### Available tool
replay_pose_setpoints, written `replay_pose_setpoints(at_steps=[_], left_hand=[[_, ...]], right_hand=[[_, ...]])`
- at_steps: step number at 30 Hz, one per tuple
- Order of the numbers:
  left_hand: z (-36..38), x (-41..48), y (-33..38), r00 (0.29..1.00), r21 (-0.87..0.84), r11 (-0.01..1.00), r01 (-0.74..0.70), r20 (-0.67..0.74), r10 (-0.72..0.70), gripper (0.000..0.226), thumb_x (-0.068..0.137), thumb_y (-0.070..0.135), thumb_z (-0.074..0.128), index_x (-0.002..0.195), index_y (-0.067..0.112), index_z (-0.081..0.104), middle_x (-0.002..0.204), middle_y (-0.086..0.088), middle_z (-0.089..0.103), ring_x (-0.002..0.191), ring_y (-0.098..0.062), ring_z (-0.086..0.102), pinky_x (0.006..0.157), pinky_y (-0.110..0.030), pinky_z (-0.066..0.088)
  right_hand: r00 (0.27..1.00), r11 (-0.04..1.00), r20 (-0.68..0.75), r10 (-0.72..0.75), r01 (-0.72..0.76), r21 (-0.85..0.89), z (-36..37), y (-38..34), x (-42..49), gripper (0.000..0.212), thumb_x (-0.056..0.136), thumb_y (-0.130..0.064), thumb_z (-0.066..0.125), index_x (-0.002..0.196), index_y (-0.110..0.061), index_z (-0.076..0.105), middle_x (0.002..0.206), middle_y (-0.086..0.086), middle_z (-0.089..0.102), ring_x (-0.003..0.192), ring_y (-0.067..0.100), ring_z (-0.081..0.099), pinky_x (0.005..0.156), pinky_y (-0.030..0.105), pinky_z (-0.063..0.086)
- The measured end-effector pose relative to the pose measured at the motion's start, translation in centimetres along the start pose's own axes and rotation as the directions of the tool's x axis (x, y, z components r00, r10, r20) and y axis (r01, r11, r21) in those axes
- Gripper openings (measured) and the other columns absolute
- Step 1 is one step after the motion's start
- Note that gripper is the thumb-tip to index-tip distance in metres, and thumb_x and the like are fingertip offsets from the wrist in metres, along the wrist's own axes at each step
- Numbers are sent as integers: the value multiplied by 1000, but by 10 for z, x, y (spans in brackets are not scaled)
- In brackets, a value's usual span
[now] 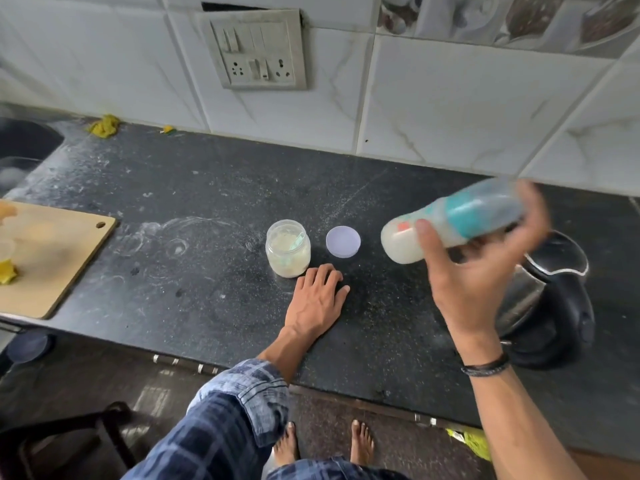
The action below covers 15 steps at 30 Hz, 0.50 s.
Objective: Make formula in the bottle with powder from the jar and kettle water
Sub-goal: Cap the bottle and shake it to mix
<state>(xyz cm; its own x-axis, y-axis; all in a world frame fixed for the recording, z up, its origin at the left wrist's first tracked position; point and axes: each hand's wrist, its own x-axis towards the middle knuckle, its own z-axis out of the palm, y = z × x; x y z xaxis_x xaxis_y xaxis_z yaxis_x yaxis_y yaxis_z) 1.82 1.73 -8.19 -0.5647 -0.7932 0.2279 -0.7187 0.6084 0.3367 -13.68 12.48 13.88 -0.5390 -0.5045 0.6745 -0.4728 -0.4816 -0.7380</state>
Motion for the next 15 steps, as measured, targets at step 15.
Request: replay_pose_setpoints(at_steps=[15], left_hand=[[-2, -1, -1, 1000, 14, 1000, 2, 8, -2, 32, 106, 48, 43, 120, 22, 55, 129, 2, 53, 108, -22, 49, 91, -40, 44]], right_hand=[[996, 993, 19, 83, -81, -88, 1, 9, -3, 94, 85, -21, 89, 154, -17, 26, 143, -27, 46, 120, 8, 65, 92, 43, 63]])
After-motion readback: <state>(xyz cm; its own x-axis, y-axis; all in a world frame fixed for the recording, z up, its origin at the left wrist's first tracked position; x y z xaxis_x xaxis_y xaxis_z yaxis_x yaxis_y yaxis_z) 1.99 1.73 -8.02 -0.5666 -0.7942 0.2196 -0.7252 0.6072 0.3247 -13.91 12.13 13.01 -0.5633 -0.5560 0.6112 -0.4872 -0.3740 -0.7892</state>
